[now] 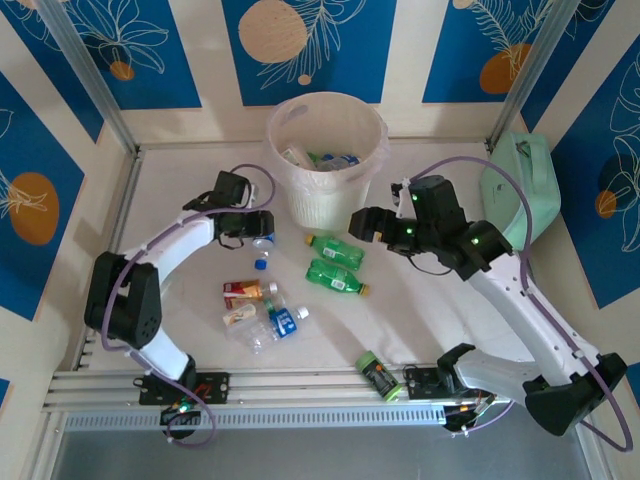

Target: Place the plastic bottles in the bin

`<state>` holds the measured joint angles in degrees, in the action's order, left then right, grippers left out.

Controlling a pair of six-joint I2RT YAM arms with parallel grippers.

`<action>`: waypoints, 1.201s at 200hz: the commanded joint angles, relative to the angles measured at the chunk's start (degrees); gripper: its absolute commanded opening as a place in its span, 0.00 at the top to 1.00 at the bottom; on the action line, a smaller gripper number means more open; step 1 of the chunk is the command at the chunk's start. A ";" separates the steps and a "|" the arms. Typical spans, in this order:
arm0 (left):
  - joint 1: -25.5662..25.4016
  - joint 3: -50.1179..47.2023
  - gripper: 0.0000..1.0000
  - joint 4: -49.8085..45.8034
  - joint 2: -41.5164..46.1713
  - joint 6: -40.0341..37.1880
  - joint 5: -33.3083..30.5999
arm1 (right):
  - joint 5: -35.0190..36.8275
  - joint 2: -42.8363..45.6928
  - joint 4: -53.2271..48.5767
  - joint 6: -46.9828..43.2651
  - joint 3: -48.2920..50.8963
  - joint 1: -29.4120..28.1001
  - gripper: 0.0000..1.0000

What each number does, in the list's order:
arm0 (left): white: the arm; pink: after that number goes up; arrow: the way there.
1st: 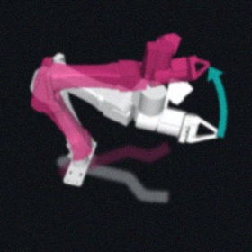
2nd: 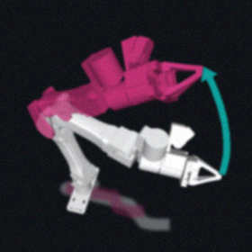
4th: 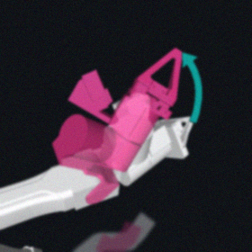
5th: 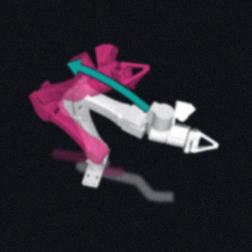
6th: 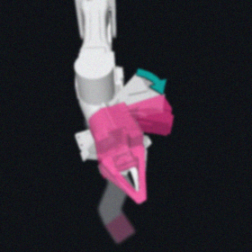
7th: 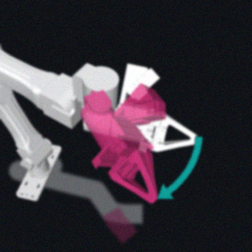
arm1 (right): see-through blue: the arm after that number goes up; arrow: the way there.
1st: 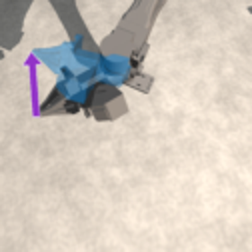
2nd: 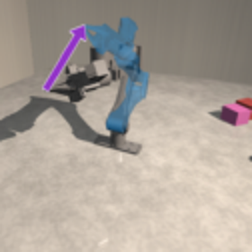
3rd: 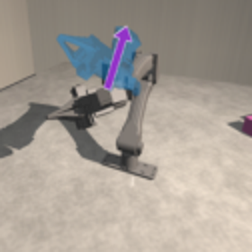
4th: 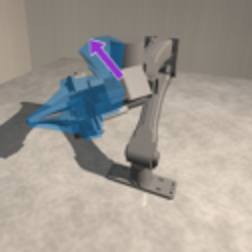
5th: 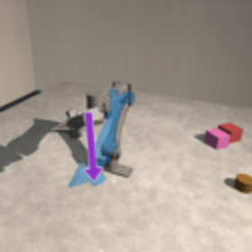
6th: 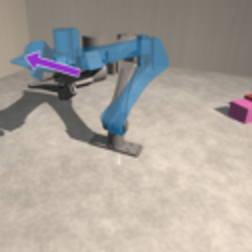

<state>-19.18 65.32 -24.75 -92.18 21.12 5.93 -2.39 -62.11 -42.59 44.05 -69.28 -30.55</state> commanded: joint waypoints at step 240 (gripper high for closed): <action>1.56 2.03 0.44 0.06 -4.82 8.37 -1.38 | 10.61 -12.07 -5.40 -4.83 -10.42 -15.50 0.21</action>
<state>-18.83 68.49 -24.40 -105.23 25.34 4.19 13.63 -74.30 -49.54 40.51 -77.91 -46.22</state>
